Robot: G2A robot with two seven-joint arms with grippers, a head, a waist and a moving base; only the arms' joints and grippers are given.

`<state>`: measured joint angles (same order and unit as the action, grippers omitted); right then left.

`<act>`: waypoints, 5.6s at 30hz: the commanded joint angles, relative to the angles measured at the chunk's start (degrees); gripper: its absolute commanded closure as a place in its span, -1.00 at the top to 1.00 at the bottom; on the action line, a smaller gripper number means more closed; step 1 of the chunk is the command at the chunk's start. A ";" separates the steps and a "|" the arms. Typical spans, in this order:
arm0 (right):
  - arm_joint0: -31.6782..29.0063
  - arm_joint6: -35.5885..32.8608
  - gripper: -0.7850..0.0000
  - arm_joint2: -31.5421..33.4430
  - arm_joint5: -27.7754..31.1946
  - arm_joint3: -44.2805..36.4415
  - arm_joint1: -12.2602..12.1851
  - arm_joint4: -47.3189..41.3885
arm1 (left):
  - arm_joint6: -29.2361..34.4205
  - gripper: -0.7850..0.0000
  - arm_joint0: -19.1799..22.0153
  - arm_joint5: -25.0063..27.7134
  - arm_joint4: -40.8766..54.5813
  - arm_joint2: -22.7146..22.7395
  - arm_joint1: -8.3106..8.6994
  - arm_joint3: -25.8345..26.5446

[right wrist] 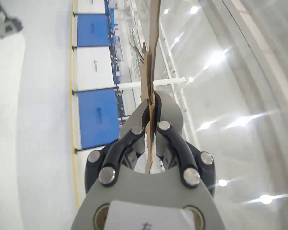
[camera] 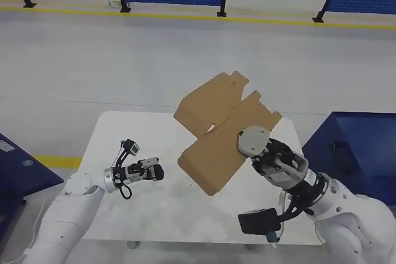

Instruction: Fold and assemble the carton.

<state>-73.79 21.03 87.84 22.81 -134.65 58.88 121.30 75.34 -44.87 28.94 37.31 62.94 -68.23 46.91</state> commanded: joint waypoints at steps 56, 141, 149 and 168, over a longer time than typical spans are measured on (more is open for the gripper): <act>-3.70 -56.33 -1.00 -17.53 2.98 13.83 1.28 -168.30 | 0.00 1.00 0.00 0.00 0.00 0.00 0.00 0.00; -8.18 -71.30 -1.00 -0.21 -16.37 31.05 2.53 -170.69 | 0.00 1.00 0.00 0.00 0.00 0.00 0.00 0.00; -6.52 -65.08 -1.00 0.28 -17.02 32.97 2.15 -157.19 | 0.00 1.00 0.00 0.00 0.00 0.00 0.00 0.00; 0.57 -68.14 -1.00 -12.67 -19.61 42.45 3.05 -143.41 | -4.81 1.00 -3.86 -8.00 -6.89 -1.25 0.58 12.97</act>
<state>-73.04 -46.92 75.37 3.15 -91.98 61.92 -22.09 70.59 -48.44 21.47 30.73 61.95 -67.63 58.60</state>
